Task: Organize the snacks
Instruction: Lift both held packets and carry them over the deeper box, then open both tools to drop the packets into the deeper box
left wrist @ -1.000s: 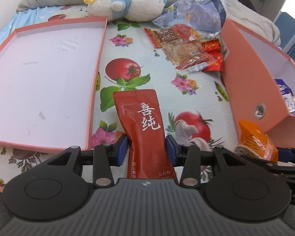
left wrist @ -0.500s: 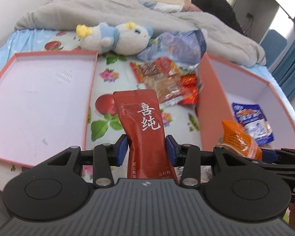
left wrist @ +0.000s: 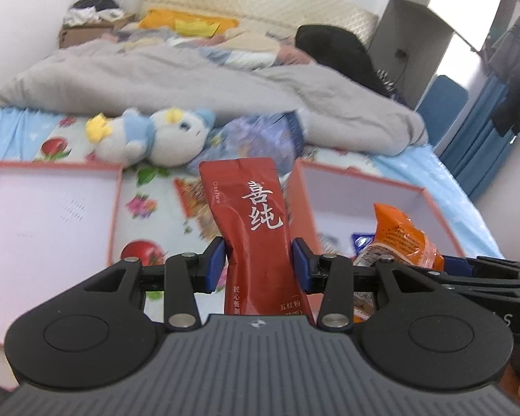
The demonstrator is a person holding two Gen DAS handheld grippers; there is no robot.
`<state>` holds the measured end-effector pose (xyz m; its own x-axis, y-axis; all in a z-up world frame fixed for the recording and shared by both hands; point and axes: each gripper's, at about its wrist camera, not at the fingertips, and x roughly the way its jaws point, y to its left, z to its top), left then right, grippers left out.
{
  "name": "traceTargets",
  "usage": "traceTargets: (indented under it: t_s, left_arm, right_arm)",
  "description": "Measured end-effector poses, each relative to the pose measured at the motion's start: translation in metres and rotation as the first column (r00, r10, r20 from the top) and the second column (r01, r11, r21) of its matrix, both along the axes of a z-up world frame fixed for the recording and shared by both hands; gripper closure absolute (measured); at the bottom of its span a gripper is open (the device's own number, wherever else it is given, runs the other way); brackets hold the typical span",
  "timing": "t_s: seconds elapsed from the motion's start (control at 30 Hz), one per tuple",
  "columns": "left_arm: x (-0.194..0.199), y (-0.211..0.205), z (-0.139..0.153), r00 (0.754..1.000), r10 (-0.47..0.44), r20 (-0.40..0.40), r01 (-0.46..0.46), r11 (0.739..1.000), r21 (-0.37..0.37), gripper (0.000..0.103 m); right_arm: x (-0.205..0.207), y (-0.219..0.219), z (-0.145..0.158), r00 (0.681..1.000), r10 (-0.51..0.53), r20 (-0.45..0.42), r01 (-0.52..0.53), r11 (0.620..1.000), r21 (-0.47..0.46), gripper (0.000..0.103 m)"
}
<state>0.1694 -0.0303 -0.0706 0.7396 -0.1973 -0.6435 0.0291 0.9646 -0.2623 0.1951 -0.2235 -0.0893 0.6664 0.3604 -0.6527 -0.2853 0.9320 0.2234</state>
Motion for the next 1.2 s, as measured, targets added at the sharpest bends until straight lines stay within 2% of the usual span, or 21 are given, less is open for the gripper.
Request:
traceTargets:
  t_s: [0.33,0.6,0.8,1.03,1.2]
  left_arm:
    - [0.023,-0.05,0.04,0.993,-0.09,0.072,0.092,0.995,-0.027,0.056]
    - [0.053,-0.094,0.043,0.983,-0.169,0.069,0.172,0.985,-0.033,0.055]
    - [0.082,-0.137,0.018,0.967,-0.255,0.01,0.255,0.966,-0.029,0.055]
    - [0.115,-0.179,-0.034,0.93,-0.352,-0.106,0.351,0.936,-0.025,0.055]
    - [0.135,-0.199,-0.07,0.912,-0.367,-0.183,0.375,0.927,0.007,0.055]
  right_arm:
    - [0.014,-0.04,0.035,0.994,-0.066,0.084,0.067,0.998,0.001,0.041]
    - [0.027,-0.082,0.037,0.985,-0.137,0.105,0.138,0.99,-0.003,0.041]
    - [0.041,-0.116,0.013,0.976,-0.211,0.059,0.213,0.977,-0.021,0.041]
    - [0.055,-0.149,-0.029,0.957,-0.288,-0.042,0.286,0.957,-0.045,0.041]
    - [0.069,-0.163,-0.064,0.94,-0.325,-0.105,0.316,0.944,-0.094,0.041]
